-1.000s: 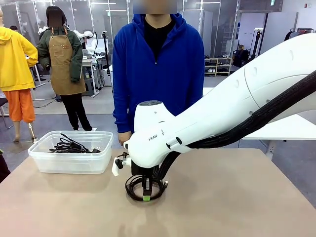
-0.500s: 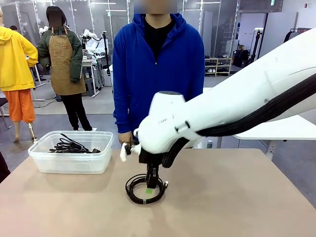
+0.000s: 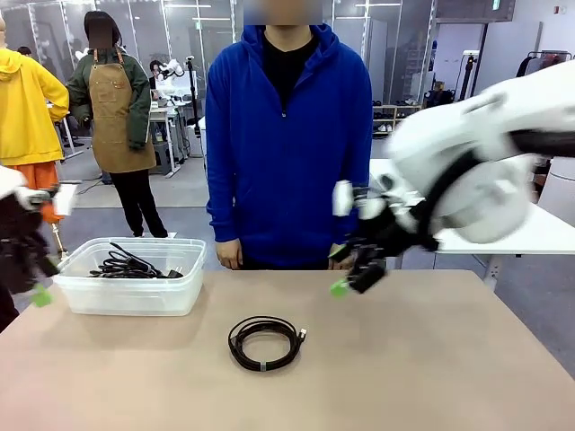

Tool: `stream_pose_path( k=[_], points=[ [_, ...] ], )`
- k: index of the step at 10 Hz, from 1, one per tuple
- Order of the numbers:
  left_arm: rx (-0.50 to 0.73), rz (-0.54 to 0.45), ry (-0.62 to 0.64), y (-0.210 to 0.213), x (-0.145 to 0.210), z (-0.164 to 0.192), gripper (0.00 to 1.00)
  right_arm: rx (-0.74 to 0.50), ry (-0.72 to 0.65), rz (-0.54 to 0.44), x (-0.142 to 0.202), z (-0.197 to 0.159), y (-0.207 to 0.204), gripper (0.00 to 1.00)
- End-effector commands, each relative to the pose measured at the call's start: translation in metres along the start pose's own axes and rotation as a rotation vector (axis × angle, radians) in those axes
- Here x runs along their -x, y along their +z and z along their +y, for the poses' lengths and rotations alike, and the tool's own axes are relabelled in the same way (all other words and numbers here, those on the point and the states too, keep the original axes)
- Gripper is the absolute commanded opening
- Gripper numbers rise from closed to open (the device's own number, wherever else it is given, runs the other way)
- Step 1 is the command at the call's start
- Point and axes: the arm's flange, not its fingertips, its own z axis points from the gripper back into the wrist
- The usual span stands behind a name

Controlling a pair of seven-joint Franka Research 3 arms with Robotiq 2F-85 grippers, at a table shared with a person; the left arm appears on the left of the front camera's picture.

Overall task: Organize and store the cables.
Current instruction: Place the USB Extension Cable into the Organizing box.

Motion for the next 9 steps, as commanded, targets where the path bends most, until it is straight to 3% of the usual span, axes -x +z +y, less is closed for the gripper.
stream_pose_path(
  k=[1,4,6,9],
  points=[
    [0.040,0.100,-0.059,-0.013,-0.048,0.016,1.00,0.060,0.054,-0.132,0.071,0.030,0.061,1.00],
    [0.076,0.223,-0.216,-0.066,-0.148,-0.010,1.00,0.186,0.045,-0.347,0.160,0.056,0.130,1.00],
    [0.055,0.234,-0.329,-0.107,-0.225,-0.038,1.00,0.211,-0.069,-0.458,0.223,0.076,0.162,1.00],
    [0.039,0.196,-0.349,-0.165,-0.253,-0.045,1.00,0.233,-0.216,-0.565,0.302,0.095,0.170,1.00]
  ],
)
